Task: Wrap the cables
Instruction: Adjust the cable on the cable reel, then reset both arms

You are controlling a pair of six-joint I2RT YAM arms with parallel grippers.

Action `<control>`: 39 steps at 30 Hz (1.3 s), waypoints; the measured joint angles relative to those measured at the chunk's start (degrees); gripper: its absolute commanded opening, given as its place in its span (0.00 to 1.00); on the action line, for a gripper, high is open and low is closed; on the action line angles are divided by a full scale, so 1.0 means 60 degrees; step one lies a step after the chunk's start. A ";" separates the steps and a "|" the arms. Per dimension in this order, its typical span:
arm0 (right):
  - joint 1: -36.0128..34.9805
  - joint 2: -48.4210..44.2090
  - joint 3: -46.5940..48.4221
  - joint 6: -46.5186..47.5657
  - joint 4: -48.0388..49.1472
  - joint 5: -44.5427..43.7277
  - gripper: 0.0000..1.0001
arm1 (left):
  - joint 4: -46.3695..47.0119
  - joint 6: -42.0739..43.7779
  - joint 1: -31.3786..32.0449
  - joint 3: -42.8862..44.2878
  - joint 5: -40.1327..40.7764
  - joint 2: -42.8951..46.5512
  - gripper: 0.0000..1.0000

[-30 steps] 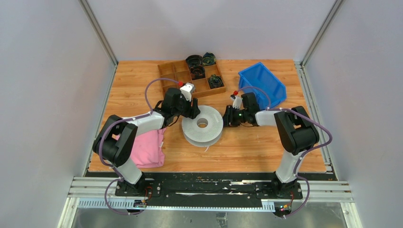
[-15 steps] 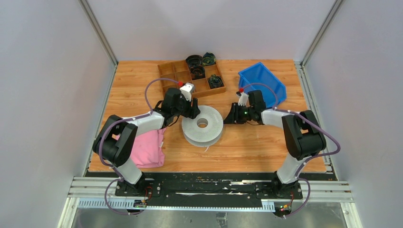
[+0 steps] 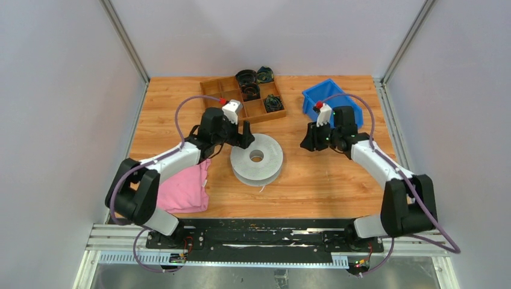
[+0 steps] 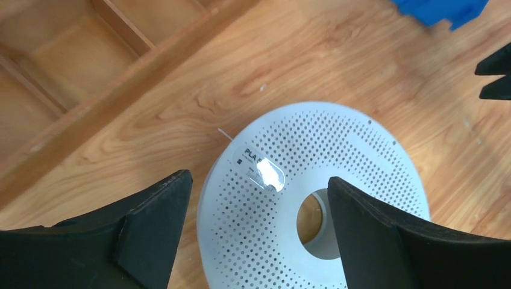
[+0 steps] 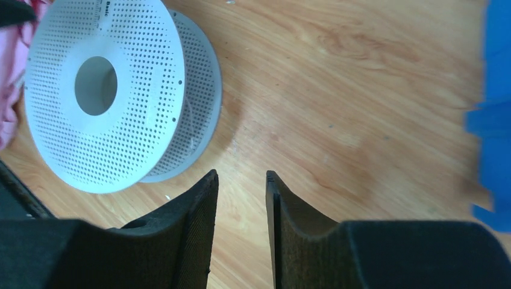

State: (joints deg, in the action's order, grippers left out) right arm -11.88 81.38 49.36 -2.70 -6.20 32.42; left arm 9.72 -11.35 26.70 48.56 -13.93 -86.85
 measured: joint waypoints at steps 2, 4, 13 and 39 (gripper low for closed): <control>0.0029 -0.0477 0.0251 0.0550 -0.0681 -0.0463 0.44 | -0.0168 0.0022 -0.0127 0.0102 0.0029 0.0382 0.95; 0.0127 -0.0954 0.0608 0.1056 -0.1326 -0.0969 0.48 | -0.0361 0.0076 -0.0335 0.0270 0.0127 0.0801 0.99; 0.0663 -0.2401 0.2073 0.2907 -0.3129 -0.3082 0.67 | -0.1749 0.1013 -0.1672 0.2044 0.1330 0.2167 0.98; 0.1461 -0.6586 0.0058 0.3195 -0.2291 -0.4696 0.72 | -0.2149 0.2896 -0.2626 -0.1377 0.3078 0.7584 0.99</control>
State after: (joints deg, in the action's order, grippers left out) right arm -3.11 41.87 49.71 16.47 -19.94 4.25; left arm -3.18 6.02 10.94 40.29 4.54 -41.34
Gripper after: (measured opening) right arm 0.716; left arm 0.986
